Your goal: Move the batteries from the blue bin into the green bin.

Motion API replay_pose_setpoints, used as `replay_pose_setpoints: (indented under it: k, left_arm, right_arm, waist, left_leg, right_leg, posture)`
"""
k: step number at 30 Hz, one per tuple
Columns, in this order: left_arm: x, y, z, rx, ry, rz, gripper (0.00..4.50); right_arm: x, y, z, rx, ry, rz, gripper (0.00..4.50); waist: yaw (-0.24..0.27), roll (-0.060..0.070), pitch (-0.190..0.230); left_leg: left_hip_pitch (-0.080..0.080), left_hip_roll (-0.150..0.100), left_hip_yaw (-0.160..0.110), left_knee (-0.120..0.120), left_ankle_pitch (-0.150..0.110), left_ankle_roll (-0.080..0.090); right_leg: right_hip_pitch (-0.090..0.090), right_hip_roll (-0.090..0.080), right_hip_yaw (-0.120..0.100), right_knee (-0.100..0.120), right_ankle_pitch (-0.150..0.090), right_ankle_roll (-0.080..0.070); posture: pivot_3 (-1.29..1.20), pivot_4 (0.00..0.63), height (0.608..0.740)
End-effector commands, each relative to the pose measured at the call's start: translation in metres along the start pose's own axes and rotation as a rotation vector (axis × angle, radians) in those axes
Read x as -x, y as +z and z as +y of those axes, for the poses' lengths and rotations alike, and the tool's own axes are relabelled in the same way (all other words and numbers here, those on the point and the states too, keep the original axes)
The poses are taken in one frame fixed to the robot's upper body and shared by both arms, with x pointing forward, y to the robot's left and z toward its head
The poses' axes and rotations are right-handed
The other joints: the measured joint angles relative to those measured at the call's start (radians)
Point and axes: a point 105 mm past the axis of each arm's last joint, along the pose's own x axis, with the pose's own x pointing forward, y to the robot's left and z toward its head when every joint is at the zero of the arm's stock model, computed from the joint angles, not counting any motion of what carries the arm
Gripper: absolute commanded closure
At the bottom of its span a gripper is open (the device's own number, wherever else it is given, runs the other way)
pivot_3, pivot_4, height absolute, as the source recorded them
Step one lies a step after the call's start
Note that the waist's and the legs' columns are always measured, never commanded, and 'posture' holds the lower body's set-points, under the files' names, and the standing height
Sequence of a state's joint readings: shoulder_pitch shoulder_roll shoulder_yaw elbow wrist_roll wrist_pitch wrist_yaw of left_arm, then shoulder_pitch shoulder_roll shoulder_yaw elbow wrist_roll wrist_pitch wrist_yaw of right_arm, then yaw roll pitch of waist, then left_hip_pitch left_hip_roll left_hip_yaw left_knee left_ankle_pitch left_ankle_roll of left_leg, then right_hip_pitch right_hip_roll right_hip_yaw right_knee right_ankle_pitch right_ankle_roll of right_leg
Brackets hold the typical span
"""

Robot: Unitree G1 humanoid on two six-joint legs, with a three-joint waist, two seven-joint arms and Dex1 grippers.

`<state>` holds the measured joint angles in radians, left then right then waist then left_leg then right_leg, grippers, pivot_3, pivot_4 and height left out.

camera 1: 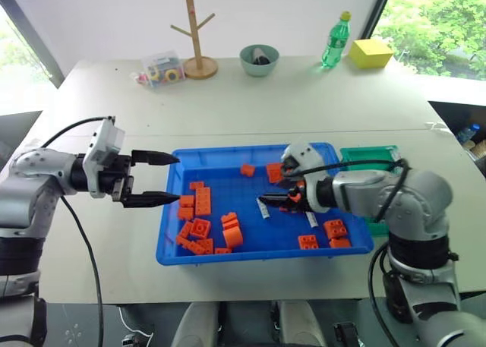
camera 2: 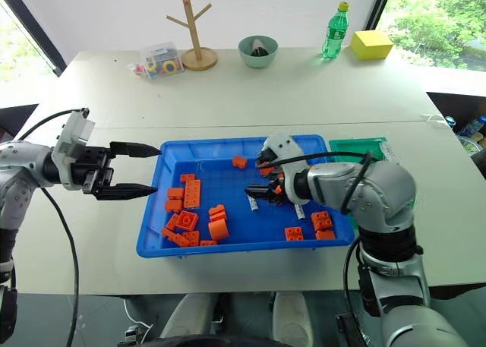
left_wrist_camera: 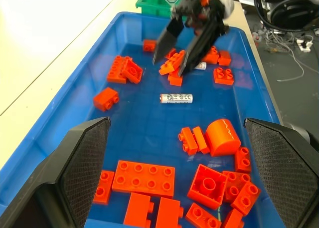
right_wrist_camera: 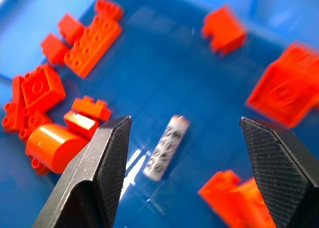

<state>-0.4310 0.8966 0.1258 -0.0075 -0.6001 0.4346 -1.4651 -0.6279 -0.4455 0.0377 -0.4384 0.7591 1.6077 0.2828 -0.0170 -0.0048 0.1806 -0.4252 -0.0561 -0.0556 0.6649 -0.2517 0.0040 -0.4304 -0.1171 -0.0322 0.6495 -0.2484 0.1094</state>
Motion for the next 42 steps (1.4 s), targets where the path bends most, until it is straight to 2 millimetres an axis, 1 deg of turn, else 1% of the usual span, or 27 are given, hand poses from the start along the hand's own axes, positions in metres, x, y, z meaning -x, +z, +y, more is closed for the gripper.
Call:
replay_pose_setpoints:
  k: [1,3,7,9,12,15,17,18,21,24,26,28,29,31,32,33,35,36,38,40,42]
  left_arm:
    - [0.001,0.007,-0.001,-0.030,-0.011,0.010,0.00]
    - [0.001,0.007,0.000,-0.032,-0.012,0.011,0.00]
    - [0.000,0.009,0.001,-0.036,-0.013,0.009,0.00]
    - [0.000,0.009,0.001,-0.037,-0.013,0.008,0.00]
    - [0.000,0.010,0.001,-0.038,-0.014,0.006,0.00]
    - [-0.001,0.011,0.001,-0.039,-0.013,0.004,0.00]
    - [-0.001,0.011,0.002,-0.041,-0.012,0.004,0.00]
    - [-0.001,0.012,0.002,-0.042,-0.012,0.003,0.00]
    - [-0.002,0.011,0.004,-0.043,-0.013,0.002,0.00]
    - [-0.003,0.012,0.006,-0.046,-0.014,-0.003,0.00]
    - [-0.005,0.013,0.008,-0.049,-0.017,-0.006,0.00]
    - [-0.005,0.013,0.009,-0.050,-0.018,-0.007,0.00]
    - [-0.005,0.013,0.009,-0.051,-0.020,-0.007,0.00]
    - [-0.007,0.012,0.010,-0.052,-0.027,-0.010,0.00]
    - [-0.008,0.011,0.010,-0.052,-0.030,-0.011,0.00]
    - [-0.009,0.011,0.010,-0.052,-0.033,-0.011,0.00]
    - [-0.009,0.010,0.010,-0.052,-0.039,-0.013,0.00]
    - [-0.010,0.009,0.010,-0.052,-0.040,-0.014,0.00]
    - [-0.010,0.009,0.010,-0.052,-0.045,-0.016,0.00]
    - [-0.010,0.008,0.011,-0.054,-0.048,-0.017,0.00]
    - [-0.011,0.008,0.012,-0.055,-0.051,-0.018,0.00]
  right_arm:
    - [-0.004,-0.001,0.007,0.015,0.024,0.015,0.94]
    - [-0.009,-0.004,0.012,0.015,0.049,0.034,0.94]
    - [-0.017,-0.013,0.013,0.027,0.035,0.084,0.94]
    - [-0.022,-0.021,0.013,0.049,0.030,0.118,0.94]
    - [-0.030,-0.035,0.008,0.139,-0.011,0.171,0.94]
    - [-0.033,-0.036,0.006,0.137,-0.010,0.162,1.71]
    - [-0.031,-0.031,0.007,0.138,-0.002,0.145,2.54]
    - [-0.030,-0.029,0.008,0.141,0.005,0.138,3.07]
    - [-0.024,-0.018,0.009,0.133,0.016,0.109,4.42]
    - [-0.016,-0.006,0.011,0.119,0.026,0.075,4.45]
    - [-0.003,0.012,0.011,0.118,0.032,0.020,4.45]
    - [0.004,0.020,0.012,0.120,0.035,-0.009,4.45]
    - [0.014,0.029,0.009,0.123,0.032,-0.047,4.45]
    - [0.054,0.052,-0.014,0.120,-0.047,-0.148,4.45]
    - [0.072,0.058,-0.025,0.120,-0.098,-0.175,4.45]
    - [0.086,0.059,-0.034,0.120,-0.152,-0.179,4.45]
    - [0.112,0.050,-0.053,0.111,-0.271,-0.148,4.45]
    - [0.119,0.047,-0.058,0.109,-0.302,-0.134,4.45]
    - [0.140,0.033,-0.074,0.066,-0.388,-0.098,4.45]
    - [0.153,0.020,-0.086,0.028,-0.452,-0.071,4.45]
    - [0.156,0.009,-0.089,0.006,-0.467,-0.054,4.45]
  waist:
    - [0.000,0.000,0.000]
    - [0.000,0.000,0.000]
    - [0.001,0.000,0.000]
    - [0.000,0.000,0.000]
    - [0.000,-0.001,0.000]
    - [-0.001,-0.001,-0.001]
    - [-0.001,-0.001,-0.001]
    - [-0.001,-0.001,-0.001]
    - [0.000,-0.001,-0.001]
    - [0.001,-0.001,-0.001]
    - [0.001,-0.001,-0.001]
    - [0.002,-0.001,-0.001]
    - [0.002,-0.001,-0.001]
    - [0.006,0.000,0.000]
    - [0.009,0.001,0.001]
    - [0.012,0.001,0.001]
    - [0.023,0.000,0.001]
    - [0.022,0.000,0.001]
    - [0.020,-0.001,0.001]
    - [0.018,0.000,0.001]
    - [0.011,0.000,0.001]
  left_leg:
    - [0.000,0.000,0.000,0.000,0.000,0.000]
    - [0.000,0.000,0.000,0.000,0.000,0.000]
    - [0.000,0.000,0.000,0.000,0.000,0.000]
    - [0.000,0.000,0.000,0.000,0.000,0.000]
    - [0.001,0.000,0.000,0.000,0.000,0.000]
    - [0.005,0.000,0.000,0.000,0.000,0.000]
    - [0.006,0.000,0.000,0.000,0.000,0.000]
    - [0.006,0.000,0.000,0.000,0.000,0.000]
    - [0.006,0.001,0.000,0.000,0.000,0.000]
    - [0.006,0.000,0.000,0.000,0.000,0.000]
    - [0.006,0.000,0.000,0.000,0.000,0.000]
    - [0.005,0.000,0.000,0.000,0.000,0.000]
    - [0.005,0.000,0.000,0.000,0.000,0.000]
    - [0.005,0.000,0.000,0.000,0.000,0.000]
    - [0.004,0.000,0.000,0.000,0.000,0.000]
    - [0.003,0.000,0.000,0.000,0.000,0.000]
    - [0.002,-0.001,0.000,0.001,0.000,0.000]
    - [0.001,-0.001,0.000,0.001,-0.001,0.001]
    - [0.001,0.000,0.000,0.000,-0.001,0.002]
    - [0.001,0.000,0.001,0.000,-0.001,0.002]
    - [0.001,0.000,0.002,0.000,-0.001,0.002]
  right_leg:
    - [0.000,0.000,0.000,0.000,0.000,0.000]
    - [0.000,0.000,0.000,0.000,0.000,0.000]
    - [0.000,0.001,0.000,0.000,0.000,0.000]
    - [0.000,0.001,0.000,0.000,0.000,0.000]
    - [0.001,0.001,0.000,0.000,0.000,0.000]
    - [0.004,0.001,0.000,0.000,0.000,0.000]
    - [0.005,0.001,0.000,0.000,0.000,0.000]
    - [0.005,0.002,0.000,0.000,0.000,0.000]
    - [0.005,0.002,0.000,0.000,0.000,0.000]
    - [0.005,0.002,0.000,0.000,0.000,0.000]
    - [0.005,0.002,0.000,0.000,0.000,0.000]
    - [0.004,0.002,0.000,0.001,0.000,0.000]
    - [0.004,0.002,0.000,0.001,0.000,0.000]
    - [0.004,0.002,0.000,0.000,0.000,0.000]
    - [0.003,0.002,0.000,0.000,0.000,0.000]
    - [0.003,0.001,0.000,0.000,0.000,0.000]
    - [0.003,0.000,-0.001,-0.001,0.000,0.000]
    - [0.003,0.000,-0.001,-0.002,0.000,0.001]
    - [0.003,0.000,-0.001,-0.002,-0.001,0.001]
    - [0.003,0.000,-0.001,-0.002,-0.001,0.001]
    - [0.002,-0.001,-0.001,-0.001,-0.001,0.001]
  posture:
    - [0.00,0.150,0.703]
    - [0.00,0.150,0.703]
    - [0.00,0.150,0.703]
    - [0.00,0.150,0.703]
    - [0.00,0.150,0.703]
    - [0.00,0.150,0.703]
    - [0.00,0.150,0.703]
    - [0.00,0.150,0.703]
    - [0.00,0.150,0.703]
    - [0.00,0.150,0.703]
    - [0.00,0.150,0.703]
    - [0.00,0.150,0.703]
    - [0.00,0.150,0.703]
    - [0.00,0.150,0.703]
    - [0.00,0.150,0.703]
    - [0.00,0.150,0.703]
    - [0.00,0.150,0.703]
    - [0.00,0.150,0.703]
    - [0.00,0.150,0.703]
    - [0.00,0.150,0.703]
    - [0.00,0.150,0.703]
